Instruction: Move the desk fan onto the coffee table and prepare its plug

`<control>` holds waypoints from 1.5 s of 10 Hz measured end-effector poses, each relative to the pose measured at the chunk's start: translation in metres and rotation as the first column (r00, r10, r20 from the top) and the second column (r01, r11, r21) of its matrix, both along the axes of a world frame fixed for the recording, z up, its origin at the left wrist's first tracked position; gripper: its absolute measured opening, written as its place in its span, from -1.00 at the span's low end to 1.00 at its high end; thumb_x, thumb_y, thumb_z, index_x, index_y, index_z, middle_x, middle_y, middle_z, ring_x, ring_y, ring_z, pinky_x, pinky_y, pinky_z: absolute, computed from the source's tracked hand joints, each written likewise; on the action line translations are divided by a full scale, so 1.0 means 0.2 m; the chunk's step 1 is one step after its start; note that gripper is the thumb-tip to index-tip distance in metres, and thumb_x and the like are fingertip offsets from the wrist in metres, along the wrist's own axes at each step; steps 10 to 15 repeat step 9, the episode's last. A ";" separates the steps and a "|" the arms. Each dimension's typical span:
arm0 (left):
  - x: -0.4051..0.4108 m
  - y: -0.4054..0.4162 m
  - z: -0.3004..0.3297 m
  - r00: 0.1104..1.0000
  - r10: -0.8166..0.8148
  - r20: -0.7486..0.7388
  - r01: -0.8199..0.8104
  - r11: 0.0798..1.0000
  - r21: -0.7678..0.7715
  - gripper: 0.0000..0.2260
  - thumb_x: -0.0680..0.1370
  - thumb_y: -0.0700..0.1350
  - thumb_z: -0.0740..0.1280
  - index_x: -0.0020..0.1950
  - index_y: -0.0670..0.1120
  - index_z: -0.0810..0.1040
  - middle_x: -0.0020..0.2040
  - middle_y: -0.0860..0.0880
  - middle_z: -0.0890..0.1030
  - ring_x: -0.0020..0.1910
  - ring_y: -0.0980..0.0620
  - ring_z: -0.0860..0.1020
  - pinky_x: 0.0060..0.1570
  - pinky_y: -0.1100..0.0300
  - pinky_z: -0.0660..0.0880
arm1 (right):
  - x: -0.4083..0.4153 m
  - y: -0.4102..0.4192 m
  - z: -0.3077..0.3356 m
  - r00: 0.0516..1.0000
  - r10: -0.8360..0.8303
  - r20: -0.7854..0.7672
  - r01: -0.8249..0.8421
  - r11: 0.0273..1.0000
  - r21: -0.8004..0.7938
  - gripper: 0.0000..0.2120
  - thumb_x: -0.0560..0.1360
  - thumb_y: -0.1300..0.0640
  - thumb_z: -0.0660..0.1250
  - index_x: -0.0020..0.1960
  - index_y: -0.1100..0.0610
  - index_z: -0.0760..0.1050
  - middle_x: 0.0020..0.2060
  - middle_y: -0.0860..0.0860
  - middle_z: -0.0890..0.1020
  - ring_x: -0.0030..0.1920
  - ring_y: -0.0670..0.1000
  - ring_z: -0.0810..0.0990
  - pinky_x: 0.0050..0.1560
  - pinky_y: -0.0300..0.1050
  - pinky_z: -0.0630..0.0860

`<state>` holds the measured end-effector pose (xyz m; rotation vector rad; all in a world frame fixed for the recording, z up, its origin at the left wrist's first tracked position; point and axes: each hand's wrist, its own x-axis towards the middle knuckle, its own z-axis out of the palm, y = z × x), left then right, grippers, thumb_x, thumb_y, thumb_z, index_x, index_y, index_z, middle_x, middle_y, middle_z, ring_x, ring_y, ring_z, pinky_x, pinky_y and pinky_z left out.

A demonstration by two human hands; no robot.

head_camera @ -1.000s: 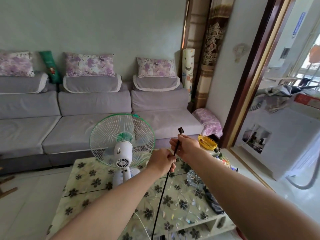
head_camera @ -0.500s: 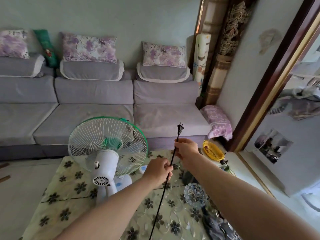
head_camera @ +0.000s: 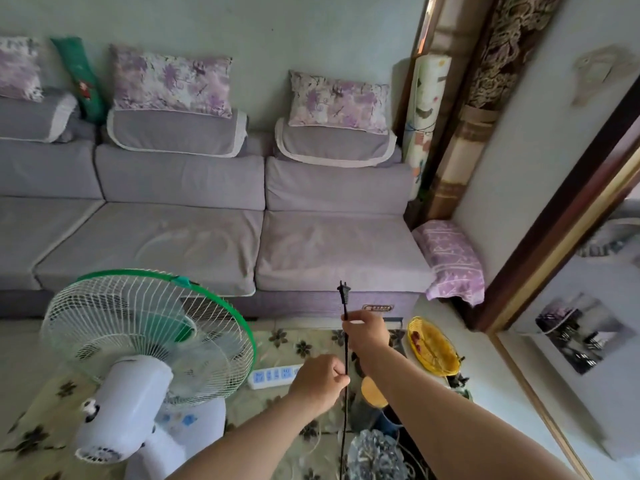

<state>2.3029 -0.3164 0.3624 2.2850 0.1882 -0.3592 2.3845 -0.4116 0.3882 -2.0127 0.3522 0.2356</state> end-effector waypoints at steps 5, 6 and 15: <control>0.33 0.18 -0.06 0.965 -0.171 -0.200 0.259 0.746 0.613 -0.65 0.61 -0.09 0.29 0.38 -0.17 0.42 0.29 -0.13 0.51 0.27 -0.15 0.48 0.32 -0.07 0.38 | 0.52 0.14 -0.24 0.992 0.102 -0.076 -0.112 0.983 -0.146 -0.68 0.56 0.30 0.22 0.24 0.08 0.58 -0.01 0.09 0.68 -0.36 -0.07 0.56 -0.47 -0.30 0.45; 0.35 0.20 -0.07 0.968 -0.167 -0.187 0.249 0.744 0.620 -0.65 0.61 -0.10 0.27 0.38 -0.15 0.41 0.31 -0.13 0.49 0.30 -0.15 0.45 0.33 -0.08 0.36 | 0.55 0.14 -0.25 0.989 0.106 -0.104 -0.124 0.975 -0.185 -0.58 0.56 0.32 0.21 0.41 0.14 0.42 0.18 0.12 0.63 -0.22 -0.02 0.62 -0.37 -0.28 0.45; 0.38 0.21 -0.10 0.966 -0.162 -0.200 0.254 0.738 0.625 -0.65 0.61 -0.04 0.31 0.35 -0.14 0.46 0.25 -0.12 0.53 0.24 -0.13 0.49 0.31 -0.12 0.34 | 0.37 0.05 -0.27 0.959 0.244 -0.145 -0.277 0.915 -0.294 -0.53 0.54 0.28 0.21 0.43 0.05 0.37 0.20 0.07 0.60 -0.27 -0.09 0.53 -0.46 -0.29 0.34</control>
